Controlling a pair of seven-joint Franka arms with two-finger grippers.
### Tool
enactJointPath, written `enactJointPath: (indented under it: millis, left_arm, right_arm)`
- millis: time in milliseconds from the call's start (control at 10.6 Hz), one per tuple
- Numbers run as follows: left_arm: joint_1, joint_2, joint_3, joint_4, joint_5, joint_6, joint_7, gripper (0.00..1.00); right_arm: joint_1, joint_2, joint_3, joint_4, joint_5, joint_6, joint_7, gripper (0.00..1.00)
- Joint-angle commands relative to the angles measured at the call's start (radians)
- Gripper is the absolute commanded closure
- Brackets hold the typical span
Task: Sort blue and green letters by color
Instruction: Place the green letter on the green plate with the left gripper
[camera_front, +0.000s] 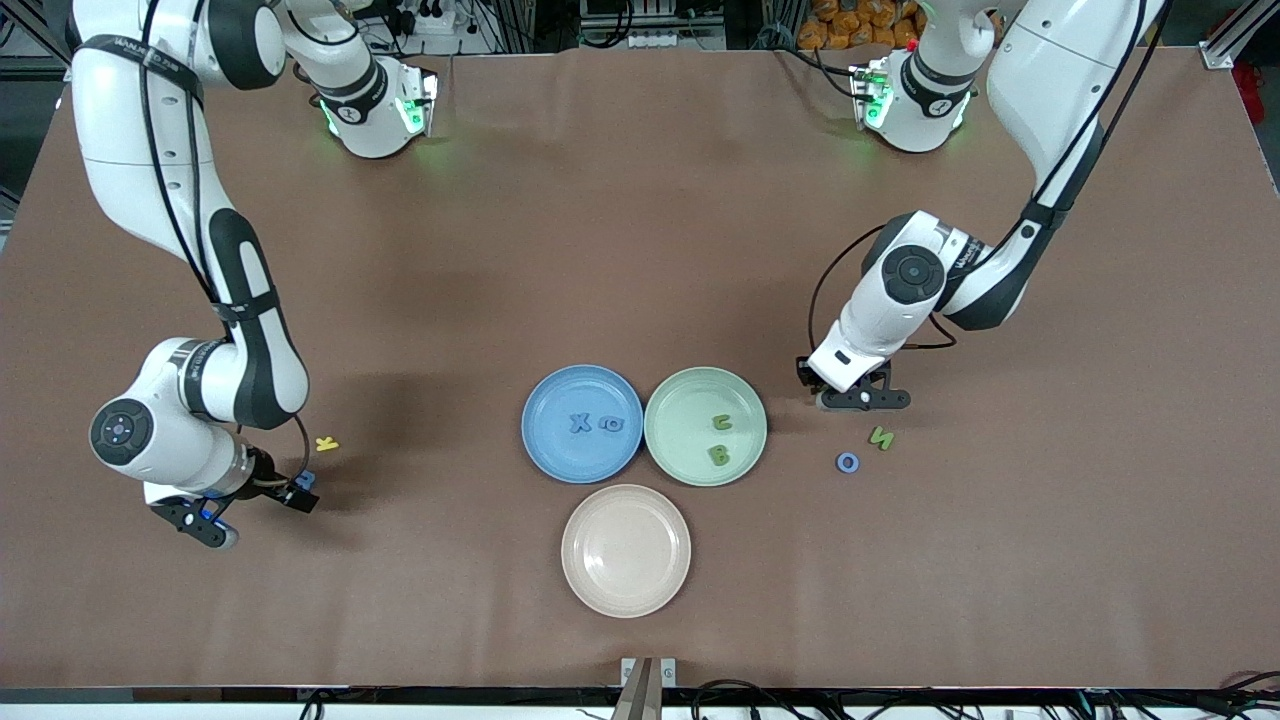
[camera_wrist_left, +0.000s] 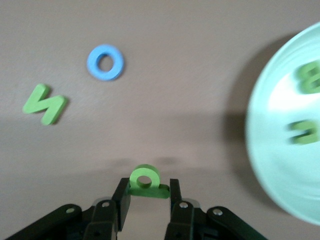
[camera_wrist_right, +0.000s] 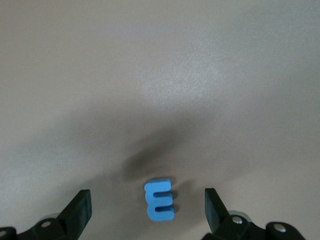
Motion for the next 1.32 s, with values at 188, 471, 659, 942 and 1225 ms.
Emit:
enactJointPath:
  millis: [188, 471, 659, 942, 1225]
  left_arm:
    - [-0.144, 0.077, -0.018, 0.217, -0.162, -0.017, -0.176, 1.00]
    - [-0.157, 0.111, -0.017, 0.273, -0.164, -0.021, -0.201, 0.01]
    - [-0.114, 0.079, -0.008, 0.276, -0.133, -0.124, -0.160, 0.00]
    - [0.075, 0.051, -0.018, 0.266, -0.106, -0.216, 0.212, 0.00]
    - [0.210, 0.071, -0.018, 0.231, -0.104, -0.213, 0.594, 0.00]
  right_arm:
    - [-0.017, 0.041, 0.019, -0.034, 0.021, 0.122, -0.021, 0.00]
    - [-0.017, 0.037, 0.019, -0.043, 0.021, 0.132, -0.043, 0.52]
    - [-0.011, 0.017, 0.019, -0.075, 0.030, 0.138, -0.043, 0.61]
    - [-0.010, 0.011, 0.019, -0.118, 0.047, 0.184, -0.050, 0.67]
    - [-0.008, 0.005, 0.019, -0.132, 0.045, 0.198, -0.052, 0.70]
